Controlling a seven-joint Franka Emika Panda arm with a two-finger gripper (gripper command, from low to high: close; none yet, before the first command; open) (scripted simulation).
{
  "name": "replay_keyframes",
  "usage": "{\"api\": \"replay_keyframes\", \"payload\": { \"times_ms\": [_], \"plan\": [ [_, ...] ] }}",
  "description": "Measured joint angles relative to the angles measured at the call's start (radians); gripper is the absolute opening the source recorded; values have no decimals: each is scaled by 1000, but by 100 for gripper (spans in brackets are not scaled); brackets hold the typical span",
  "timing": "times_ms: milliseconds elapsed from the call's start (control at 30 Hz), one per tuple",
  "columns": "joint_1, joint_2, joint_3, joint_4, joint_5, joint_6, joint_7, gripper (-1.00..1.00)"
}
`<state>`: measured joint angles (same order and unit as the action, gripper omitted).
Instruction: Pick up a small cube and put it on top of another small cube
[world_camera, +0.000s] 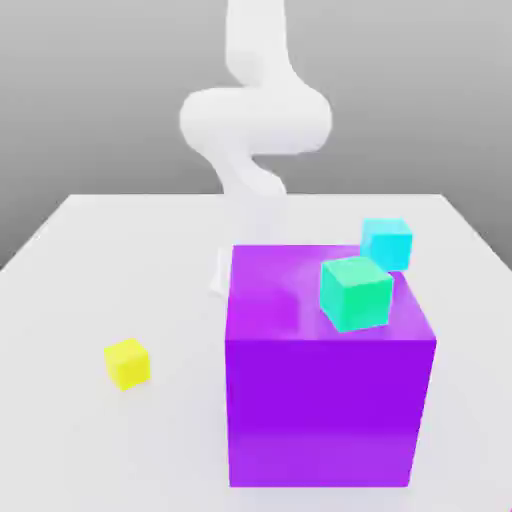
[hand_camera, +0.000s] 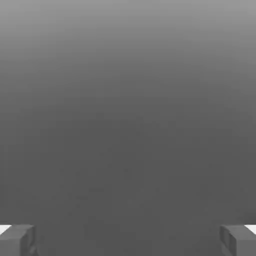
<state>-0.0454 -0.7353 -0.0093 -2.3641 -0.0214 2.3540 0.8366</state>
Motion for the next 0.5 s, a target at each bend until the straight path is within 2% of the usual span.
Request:
{"api": "replay_keyframes", "payload": {
  "times_ms": [300,500],
  "plan": [
    [-203,285,-64,-267,-69,232,142,0],
    [-336,502,-144,-458,-90,405,225,0]
  ]
}}
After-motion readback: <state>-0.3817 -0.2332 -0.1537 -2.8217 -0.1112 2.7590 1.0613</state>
